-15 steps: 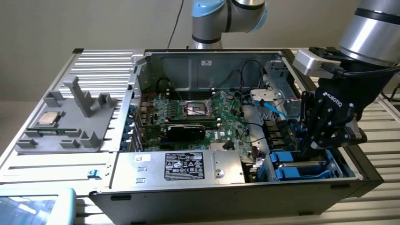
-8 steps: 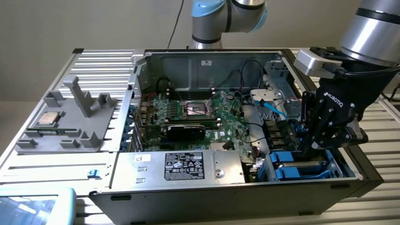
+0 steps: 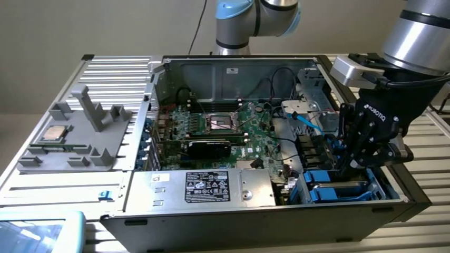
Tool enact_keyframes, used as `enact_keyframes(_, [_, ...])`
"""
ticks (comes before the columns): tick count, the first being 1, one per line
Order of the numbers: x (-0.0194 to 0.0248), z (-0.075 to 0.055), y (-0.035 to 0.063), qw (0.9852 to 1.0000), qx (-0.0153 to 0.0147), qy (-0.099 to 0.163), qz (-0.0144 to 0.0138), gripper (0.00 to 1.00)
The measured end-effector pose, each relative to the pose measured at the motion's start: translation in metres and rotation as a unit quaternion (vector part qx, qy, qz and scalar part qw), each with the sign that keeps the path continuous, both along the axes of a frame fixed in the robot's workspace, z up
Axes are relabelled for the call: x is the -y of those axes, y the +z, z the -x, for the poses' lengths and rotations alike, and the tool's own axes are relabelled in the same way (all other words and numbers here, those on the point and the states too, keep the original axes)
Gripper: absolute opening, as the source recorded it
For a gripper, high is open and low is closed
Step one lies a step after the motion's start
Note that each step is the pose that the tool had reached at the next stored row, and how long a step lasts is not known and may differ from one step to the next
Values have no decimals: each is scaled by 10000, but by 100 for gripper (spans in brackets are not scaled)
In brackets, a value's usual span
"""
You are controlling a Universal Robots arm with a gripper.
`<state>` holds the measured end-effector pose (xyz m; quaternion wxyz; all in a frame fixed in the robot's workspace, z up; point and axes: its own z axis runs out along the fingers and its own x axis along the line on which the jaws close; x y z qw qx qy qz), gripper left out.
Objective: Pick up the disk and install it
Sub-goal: 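Insert the first disk wire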
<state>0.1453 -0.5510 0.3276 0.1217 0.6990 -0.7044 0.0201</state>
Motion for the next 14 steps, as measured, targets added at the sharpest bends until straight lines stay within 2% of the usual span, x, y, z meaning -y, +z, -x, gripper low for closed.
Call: enact_keyframes(14, [1, -2, -20, 10000, 0, -5, 0, 16])
